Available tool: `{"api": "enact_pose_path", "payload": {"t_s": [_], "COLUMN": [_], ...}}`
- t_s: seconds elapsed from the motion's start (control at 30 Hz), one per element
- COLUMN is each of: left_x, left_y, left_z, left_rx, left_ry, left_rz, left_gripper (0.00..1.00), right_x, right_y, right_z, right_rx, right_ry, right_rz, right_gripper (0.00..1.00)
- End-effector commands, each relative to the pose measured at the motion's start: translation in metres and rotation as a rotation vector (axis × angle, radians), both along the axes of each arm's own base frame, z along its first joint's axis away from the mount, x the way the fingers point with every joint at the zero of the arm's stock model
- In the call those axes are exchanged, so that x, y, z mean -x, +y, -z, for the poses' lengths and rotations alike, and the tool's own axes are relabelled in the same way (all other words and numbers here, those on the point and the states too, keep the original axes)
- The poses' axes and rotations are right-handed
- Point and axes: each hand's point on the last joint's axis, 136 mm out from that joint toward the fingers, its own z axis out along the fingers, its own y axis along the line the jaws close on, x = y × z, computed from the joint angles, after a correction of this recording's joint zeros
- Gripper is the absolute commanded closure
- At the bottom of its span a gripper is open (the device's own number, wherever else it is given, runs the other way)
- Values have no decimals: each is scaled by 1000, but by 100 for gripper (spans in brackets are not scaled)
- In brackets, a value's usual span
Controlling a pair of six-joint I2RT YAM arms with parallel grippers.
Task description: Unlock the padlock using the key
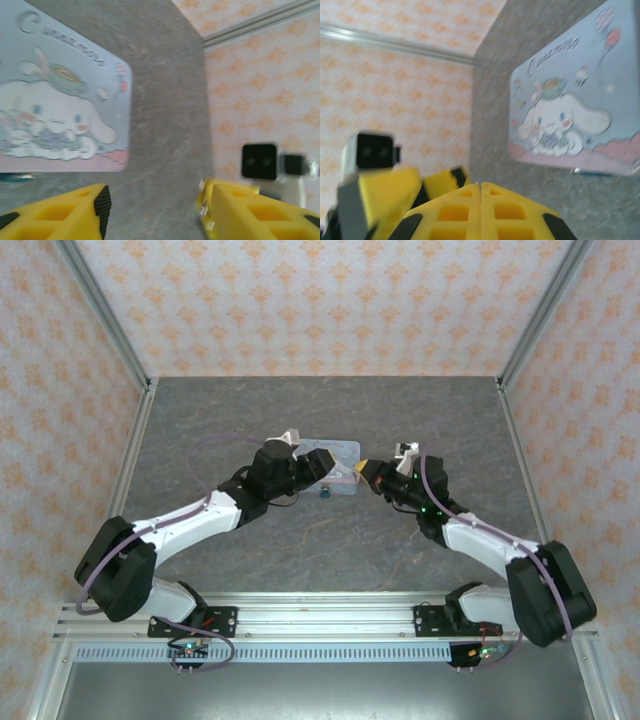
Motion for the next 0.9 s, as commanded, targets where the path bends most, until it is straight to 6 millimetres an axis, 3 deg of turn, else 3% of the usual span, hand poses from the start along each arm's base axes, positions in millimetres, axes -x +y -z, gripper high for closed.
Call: {"api": "enact_pose_path", "payload": {"t_s": [0.0,0.17,0.3,0.37,0.63,0.87], "left_x": [15,25,20,17,-4,-23], "left_y": [35,50,43,33,-1,-6], "left_z": [33,73,89,97,123,146], "left_rx": [-268,-473,-564,-584,-546,-606], "left_ry": [-16,19,8,-4,-46,-96], "left_rz": [-1,57,102,144,190,182], "left_gripper": [34,32,33,39,52,56], "right_x": [-35,-78,-106,-116,-129,-124], "right_y": [-2,23,40,47,56,64], "right_z": [-3,-2,9,18,37,51], "right_rx": [37,20,-1,-17,-16,-2], "right_ry": [11,35,76,102,140,161], "right_rz": [67,31,9,-1,0,-17], "right_gripper": [100,100,100,100,100,100]}}
